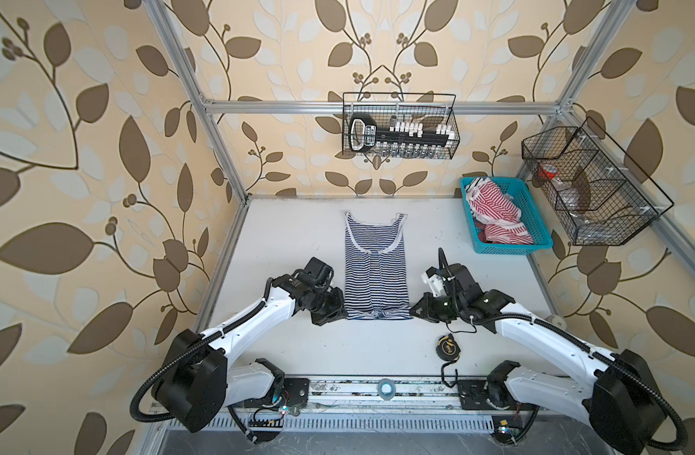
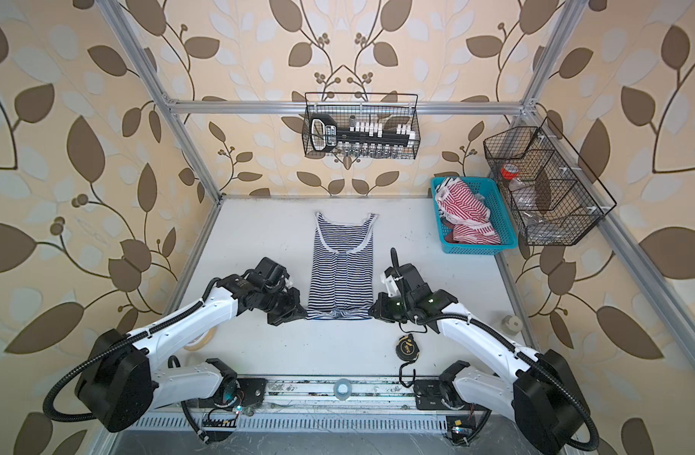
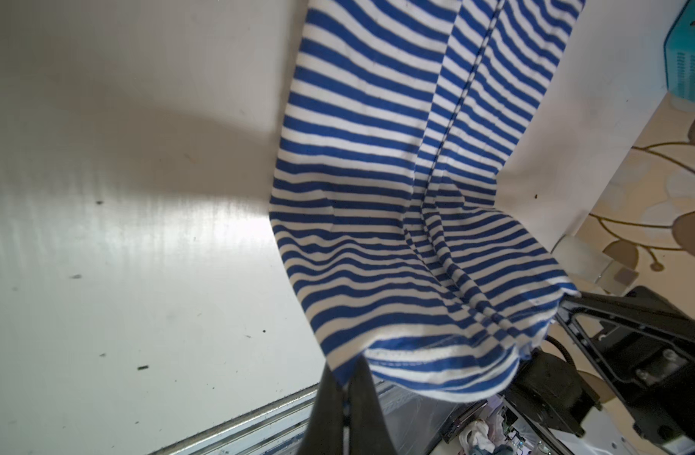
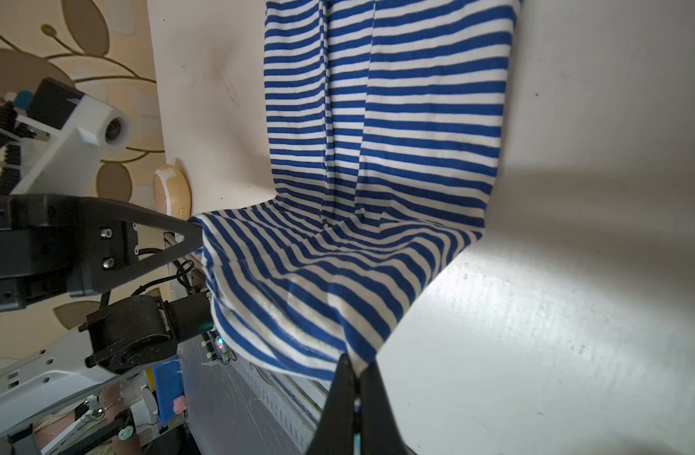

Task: Fold and stack the tank tops
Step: 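Lift the near hem with both grippers and fold it away from the robot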

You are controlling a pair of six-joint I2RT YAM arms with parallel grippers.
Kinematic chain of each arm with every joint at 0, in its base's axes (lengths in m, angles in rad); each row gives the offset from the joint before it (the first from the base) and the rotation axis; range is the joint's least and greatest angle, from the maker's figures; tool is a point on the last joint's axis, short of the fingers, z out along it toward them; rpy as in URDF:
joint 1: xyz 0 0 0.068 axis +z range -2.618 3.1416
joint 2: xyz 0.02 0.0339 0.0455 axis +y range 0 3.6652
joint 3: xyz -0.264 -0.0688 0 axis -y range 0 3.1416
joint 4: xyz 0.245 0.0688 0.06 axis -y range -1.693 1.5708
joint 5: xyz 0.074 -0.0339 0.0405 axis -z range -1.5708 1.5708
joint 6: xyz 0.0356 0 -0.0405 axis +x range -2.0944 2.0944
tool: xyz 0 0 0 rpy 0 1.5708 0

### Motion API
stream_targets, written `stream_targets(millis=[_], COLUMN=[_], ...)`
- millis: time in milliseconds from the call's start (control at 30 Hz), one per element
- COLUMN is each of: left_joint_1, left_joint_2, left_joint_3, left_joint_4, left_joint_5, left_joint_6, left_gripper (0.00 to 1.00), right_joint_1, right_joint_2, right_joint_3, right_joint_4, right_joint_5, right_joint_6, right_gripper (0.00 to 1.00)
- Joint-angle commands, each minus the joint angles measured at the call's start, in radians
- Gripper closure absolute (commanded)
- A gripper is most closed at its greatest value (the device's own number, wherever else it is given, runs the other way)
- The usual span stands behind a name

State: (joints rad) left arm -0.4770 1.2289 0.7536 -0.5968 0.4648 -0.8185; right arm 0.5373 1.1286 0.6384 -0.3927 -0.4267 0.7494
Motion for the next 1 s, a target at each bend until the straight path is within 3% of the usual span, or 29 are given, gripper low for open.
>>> stream_targets(millis=[0, 400, 967], left_joint_1=[0.053, 0.102, 0.208], left_joint_2=[0.014, 0.177, 0.430], left_joint_3=[0.078, 0.254, 0.516], left_joint_4=[-0.038, -0.065, -0.098], left_joint_5=[0.014, 0.072, 0.146], left_joint_6=[0.070, 0.184, 0.295], left_gripper=[1.00, 1.00, 1.00], right_joint_1=[-0.029, -0.125, -0.226], right_joint_2=[0.040, 0.191, 0.451], right_joint_3=[0.044, 0.163, 0.400], right_joint_4=[-0.025, -0.007, -0.035], right_joint_5=[-0.055, -0.174, -0.248], right_joint_6=[-0.061, -0.130, -0.221], right_gripper=[1.00, 1.00, 1.00])
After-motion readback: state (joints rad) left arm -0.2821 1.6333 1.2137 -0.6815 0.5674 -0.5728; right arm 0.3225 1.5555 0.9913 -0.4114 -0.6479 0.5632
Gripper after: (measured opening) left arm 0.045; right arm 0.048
